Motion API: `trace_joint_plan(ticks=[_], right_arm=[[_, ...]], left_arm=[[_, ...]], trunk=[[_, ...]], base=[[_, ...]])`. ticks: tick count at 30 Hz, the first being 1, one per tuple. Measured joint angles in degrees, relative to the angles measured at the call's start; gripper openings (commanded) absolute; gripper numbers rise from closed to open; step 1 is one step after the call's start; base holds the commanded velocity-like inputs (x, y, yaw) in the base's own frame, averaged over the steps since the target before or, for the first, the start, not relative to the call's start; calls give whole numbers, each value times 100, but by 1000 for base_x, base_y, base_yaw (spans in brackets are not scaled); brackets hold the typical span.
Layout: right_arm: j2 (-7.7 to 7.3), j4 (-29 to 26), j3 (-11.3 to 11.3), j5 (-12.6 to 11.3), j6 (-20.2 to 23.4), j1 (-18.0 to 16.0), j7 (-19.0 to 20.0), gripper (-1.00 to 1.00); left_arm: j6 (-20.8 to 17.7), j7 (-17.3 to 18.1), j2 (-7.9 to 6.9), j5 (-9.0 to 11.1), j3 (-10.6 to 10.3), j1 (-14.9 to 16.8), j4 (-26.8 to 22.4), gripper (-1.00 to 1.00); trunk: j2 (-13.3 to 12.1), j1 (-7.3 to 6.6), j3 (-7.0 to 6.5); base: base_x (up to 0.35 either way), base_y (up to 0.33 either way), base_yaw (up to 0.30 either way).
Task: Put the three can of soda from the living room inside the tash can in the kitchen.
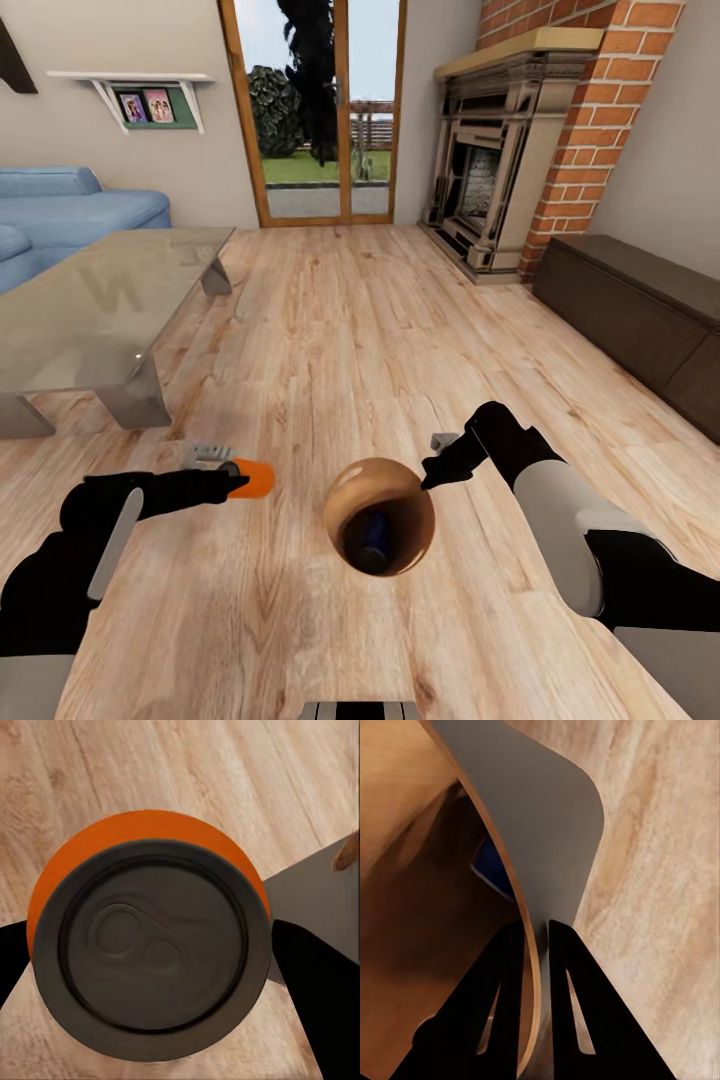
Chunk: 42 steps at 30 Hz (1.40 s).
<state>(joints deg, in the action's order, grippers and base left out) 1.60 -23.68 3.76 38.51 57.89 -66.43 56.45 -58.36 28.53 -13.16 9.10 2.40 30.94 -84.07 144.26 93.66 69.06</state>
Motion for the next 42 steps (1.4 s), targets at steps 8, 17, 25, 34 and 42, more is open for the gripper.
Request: trace_joint_plan(ticks=[8, 17, 25, 34, 42], right_arm=[[11, 24, 1, -19, 9, 0, 1, -100], [49, 75, 6, -3, 3, -2, 5, -100], [155, 72, 8, 2, 4, -8, -6, -100], [181, 45, 8, 17, 4, -28, -50, -100], [316, 28, 17, -33, 118, -117, -51, -100]], left_arm=[[-48, 728, -8, 19, -4, -4, -301, -100], [-65, 2028, -78, 16, -25, 114, -694, -100], [-129, 2774, -96, 15, -45, 415, -736, -100], [-156, 3544, -190, -19, -102, 467, -737, -100], [-145, 3556, -140, -566, -1095, 465, -718, -100]], trunk=[[0, 0, 0], [0, 0, 0], [0, 0, 0], [0, 0, 0], [0, 0, 0]], base=[[0, 0, 0], [0, 0, 0], [0, 0, 0], [0, 0, 0], [0, 0, 0]])
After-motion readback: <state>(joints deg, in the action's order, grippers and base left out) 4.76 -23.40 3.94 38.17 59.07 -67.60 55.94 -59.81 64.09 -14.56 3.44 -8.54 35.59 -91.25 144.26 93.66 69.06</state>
